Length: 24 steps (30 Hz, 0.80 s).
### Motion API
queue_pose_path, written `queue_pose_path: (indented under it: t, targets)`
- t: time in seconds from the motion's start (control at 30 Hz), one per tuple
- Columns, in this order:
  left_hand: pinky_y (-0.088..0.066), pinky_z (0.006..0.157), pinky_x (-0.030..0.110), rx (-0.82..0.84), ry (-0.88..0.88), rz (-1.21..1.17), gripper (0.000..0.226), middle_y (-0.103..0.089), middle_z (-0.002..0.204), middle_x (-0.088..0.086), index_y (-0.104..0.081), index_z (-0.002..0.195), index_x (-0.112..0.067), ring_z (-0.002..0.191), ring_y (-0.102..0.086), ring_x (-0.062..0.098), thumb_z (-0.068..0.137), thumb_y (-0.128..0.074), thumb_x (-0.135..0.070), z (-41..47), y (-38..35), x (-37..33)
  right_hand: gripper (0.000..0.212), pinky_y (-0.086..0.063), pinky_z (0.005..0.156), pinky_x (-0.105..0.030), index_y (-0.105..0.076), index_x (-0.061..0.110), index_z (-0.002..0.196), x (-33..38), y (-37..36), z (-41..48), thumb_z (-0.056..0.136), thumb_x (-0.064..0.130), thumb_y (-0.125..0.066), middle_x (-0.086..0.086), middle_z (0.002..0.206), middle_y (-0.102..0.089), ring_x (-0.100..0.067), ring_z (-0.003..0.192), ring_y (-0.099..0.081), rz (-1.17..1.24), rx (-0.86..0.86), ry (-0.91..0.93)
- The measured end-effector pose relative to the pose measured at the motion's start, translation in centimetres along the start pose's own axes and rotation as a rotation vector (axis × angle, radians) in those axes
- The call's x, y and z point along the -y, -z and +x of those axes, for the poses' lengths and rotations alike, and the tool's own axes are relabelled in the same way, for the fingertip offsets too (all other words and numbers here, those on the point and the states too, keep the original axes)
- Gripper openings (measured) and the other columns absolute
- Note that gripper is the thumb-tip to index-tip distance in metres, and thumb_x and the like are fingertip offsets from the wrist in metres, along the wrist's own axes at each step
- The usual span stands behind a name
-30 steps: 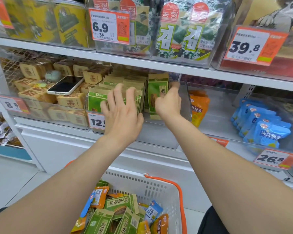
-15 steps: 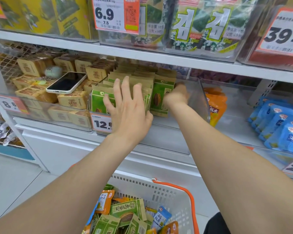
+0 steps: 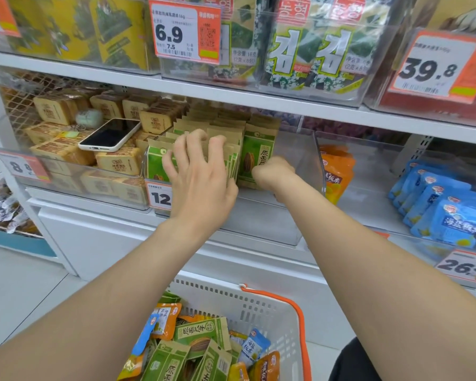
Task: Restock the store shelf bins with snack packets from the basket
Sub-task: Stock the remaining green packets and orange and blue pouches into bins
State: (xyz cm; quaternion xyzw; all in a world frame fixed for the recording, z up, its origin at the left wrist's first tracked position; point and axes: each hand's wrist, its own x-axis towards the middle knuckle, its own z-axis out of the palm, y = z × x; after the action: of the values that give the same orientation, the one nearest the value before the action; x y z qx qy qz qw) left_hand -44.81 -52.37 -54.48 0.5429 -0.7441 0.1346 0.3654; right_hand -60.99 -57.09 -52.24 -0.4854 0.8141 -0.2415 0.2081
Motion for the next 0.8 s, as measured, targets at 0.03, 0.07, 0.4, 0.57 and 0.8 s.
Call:
queue_pose_path:
  t: [0.03,0.07,0.4,0.57,0.8]
  targets:
    - [-0.035,0.102,0.054,-0.037,-0.033,0.016,0.052,-0.044,0.135,0.013,-0.052,0.124,-0.017,0.127,-0.041,0.039,0.077,-0.071,-0.026,-0.4,0.4,0.2,0.037,-0.054,0.094,-0.038,-0.061,0.003,0.123,-0.2,0.0,-0.8,0.093,0.024,-0.055,-0.019,0.126,-0.063,-0.039,0.115,-0.062,0.001,-0.011,0.057]
    - [-0.037,0.094,0.051,-0.056,-0.06,0.027,0.043,-0.046,0.125,0.012,-0.053,0.115,-0.016,0.116,-0.043,0.037,0.076,-0.069,-0.023,-0.8,0.8,0.4,0.033,-0.053,0.094,-0.038,-0.062,0.003,0.118,-0.4,-0.2,-1.6,0.092,0.02,-0.054,-0.021,0.124,-0.064,-0.04,0.114,-0.061,-0.009,-0.05,0.143]
    - [-0.052,0.075,0.038,0.846,-0.157,0.122,0.025,-0.066,0.103,0.003,-0.062,0.114,-0.024,0.101,-0.065,0.032,0.096,-0.056,-0.041,-7.8,1.8,4.1,0.015,-0.048,0.056,-0.034,-0.063,0.022,0.077,-3.4,-2.9,-11.4,0.078,0.025,-0.048,-0.004,0.075,-0.068,-0.031,0.072,-0.061,-0.384,-0.016,0.926]
    - [-0.054,0.096,0.044,1.275,-0.19,0.192,0.04,-0.062,0.129,0.007,-0.062,0.13,-0.025,0.113,-0.063,0.031,0.096,-0.056,-0.045,-11.7,0.3,5.4,0.017,-0.048,0.053,-0.031,-0.068,0.017,0.075,-6.5,-7.7,-13.8,0.081,0.015,-0.052,-0.005,0.073,-0.066,-0.026,0.069,-0.061,-0.742,0.493,0.923]
    - [-0.055,0.093,0.042,1.522,-0.277,0.259,0.039,-0.065,0.13,0.006,-0.064,0.133,-0.017,0.114,-0.066,0.029,0.102,-0.053,-0.039,-15.5,-0.7,5.6,0.04,-0.037,0.05,-0.029,-0.063,0.018,0.133,-11.1,-14.6,-18.1,0.094,0.01,-0.058,-0.004,0.104,-0.062,-0.026,0.085,-0.059,-1.131,0.856,0.984]
